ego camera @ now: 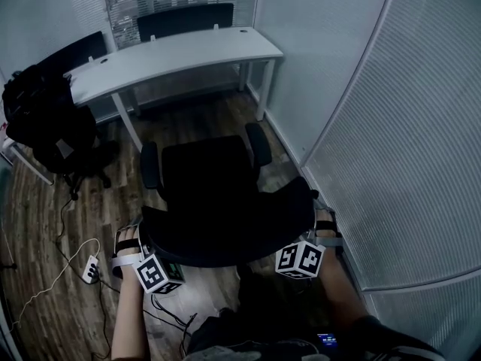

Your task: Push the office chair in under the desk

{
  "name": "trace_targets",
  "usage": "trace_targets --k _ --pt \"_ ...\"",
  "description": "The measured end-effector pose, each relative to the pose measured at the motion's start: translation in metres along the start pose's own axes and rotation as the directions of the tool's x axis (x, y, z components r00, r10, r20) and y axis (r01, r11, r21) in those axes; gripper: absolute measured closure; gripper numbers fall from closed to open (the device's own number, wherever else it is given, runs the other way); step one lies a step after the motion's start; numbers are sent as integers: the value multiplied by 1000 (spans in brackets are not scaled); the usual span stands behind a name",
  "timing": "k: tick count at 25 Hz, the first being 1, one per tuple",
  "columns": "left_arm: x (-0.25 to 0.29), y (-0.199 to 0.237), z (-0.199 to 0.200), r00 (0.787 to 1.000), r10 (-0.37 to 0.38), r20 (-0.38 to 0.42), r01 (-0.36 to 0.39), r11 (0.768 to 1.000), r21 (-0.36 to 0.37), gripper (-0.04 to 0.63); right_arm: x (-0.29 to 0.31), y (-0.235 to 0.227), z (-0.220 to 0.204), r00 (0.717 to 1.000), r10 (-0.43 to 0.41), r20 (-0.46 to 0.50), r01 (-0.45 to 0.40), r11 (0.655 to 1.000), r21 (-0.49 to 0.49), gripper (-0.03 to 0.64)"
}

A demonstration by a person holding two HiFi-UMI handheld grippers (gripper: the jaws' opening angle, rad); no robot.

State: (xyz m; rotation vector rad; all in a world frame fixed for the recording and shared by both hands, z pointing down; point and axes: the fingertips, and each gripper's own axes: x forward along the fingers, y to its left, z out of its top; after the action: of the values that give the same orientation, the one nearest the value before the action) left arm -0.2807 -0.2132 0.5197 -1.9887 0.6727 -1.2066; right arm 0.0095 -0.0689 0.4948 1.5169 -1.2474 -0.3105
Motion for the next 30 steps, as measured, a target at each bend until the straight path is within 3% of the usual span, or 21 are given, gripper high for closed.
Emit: trace_targets --k 12,19,30 --pt "91 48 35 999 27 19 -27 1000 10 334 98 -48 -3 1000 -4 -6 4 1000 -10 347" --pt "133 65 66 997 69 35 -71 996 61 334 155 -81 -15 1000 18 7 -18 999 -48 347" --pt "190 84 99 995 100 2 -99 993 60 345 236 -118 -28 999 50 14 -49 995 -83 347"
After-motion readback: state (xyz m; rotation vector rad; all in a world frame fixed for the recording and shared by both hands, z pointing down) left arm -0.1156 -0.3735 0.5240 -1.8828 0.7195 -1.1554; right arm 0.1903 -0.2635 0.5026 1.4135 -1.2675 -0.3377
